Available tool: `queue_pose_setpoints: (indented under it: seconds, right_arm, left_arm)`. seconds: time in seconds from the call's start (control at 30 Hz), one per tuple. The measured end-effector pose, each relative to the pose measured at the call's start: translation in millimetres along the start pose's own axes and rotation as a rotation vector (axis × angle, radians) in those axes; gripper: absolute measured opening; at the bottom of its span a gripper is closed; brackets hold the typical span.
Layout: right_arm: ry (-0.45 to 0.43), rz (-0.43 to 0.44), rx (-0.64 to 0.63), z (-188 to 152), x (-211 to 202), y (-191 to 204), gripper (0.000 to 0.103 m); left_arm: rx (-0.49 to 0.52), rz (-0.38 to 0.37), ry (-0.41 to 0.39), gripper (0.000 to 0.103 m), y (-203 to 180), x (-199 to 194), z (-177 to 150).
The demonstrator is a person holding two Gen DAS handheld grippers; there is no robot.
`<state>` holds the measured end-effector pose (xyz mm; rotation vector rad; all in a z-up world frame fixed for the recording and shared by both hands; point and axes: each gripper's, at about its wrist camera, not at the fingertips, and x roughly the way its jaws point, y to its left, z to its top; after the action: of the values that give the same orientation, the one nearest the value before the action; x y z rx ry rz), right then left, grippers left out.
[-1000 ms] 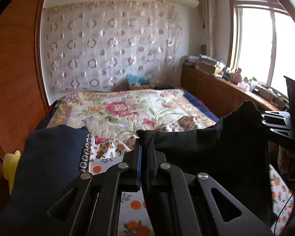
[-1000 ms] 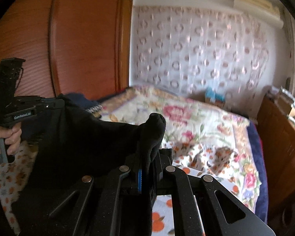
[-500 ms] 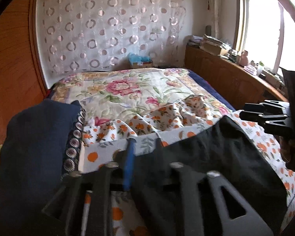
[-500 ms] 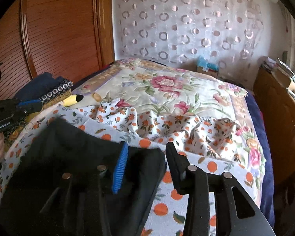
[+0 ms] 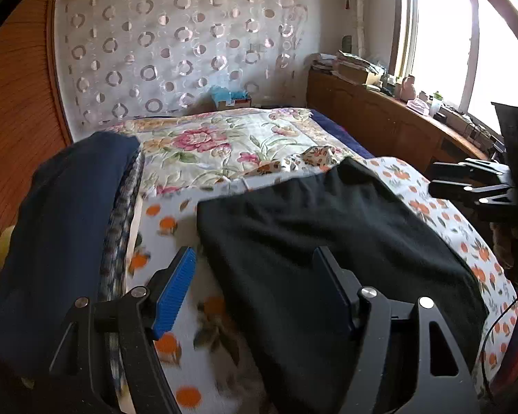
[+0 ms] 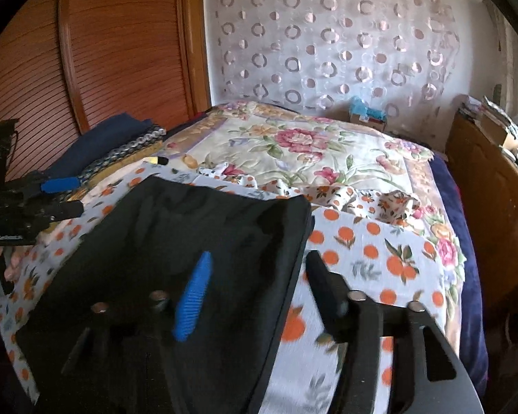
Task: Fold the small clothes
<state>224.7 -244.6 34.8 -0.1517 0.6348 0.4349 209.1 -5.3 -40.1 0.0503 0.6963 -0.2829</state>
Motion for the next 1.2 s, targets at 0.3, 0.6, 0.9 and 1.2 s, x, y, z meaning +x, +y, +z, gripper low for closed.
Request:
queue_pose_setpoints:
  seconds: [0.3,0.6,0.9,1.2]
  right_arm:
    - [0.016,-0.013,0.035,-45,-37,15,0.063]
    - [0.073,-0.012,0.075,-88,-57,20,0.063]
    - [0.066,-0.020,0.064,-97,-75,29,0.063]
    - [0.034,0.030,0.024,-108,-88,51,0.063]
  left_arm:
    - [0.006,0.000,0.037,0.071,-21,-28,-45]
    - [-0.007,-0.051,0.114,0.071,-33,-47,-99]
    - [-0.024,-0.129,0.170,0.066,-46,-65,-132]
    - [-0.031,-0.193,0.187,0.010,-53,-73,-137]
